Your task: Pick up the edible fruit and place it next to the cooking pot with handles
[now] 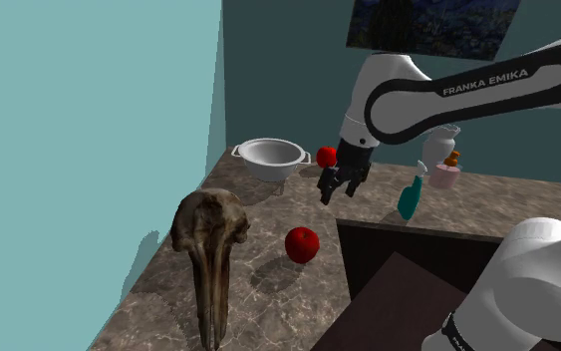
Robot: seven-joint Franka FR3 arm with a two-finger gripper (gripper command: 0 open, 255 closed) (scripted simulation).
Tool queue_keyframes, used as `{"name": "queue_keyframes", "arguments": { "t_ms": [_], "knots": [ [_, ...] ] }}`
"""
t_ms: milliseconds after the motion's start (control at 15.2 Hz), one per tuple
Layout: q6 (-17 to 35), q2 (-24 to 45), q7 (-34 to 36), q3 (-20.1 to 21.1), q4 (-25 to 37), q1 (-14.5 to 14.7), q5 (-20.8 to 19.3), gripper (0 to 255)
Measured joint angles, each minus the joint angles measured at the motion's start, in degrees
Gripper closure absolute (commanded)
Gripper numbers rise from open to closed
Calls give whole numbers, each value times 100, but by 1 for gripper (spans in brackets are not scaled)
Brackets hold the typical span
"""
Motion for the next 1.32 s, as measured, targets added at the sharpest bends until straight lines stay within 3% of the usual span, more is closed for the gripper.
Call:
{"name": "queue_keyframes", "arguments": {
  "t_ms": [330, 660, 1320],
  "knots": [
    [1398, 944, 275, 270, -297, -45, -66, 0],
    [2593, 2194, 646, 505, -97, -220, -377, 0],
    [3372, 2901, 828, 570, -152, -302, -598, 0]
  ]
}}
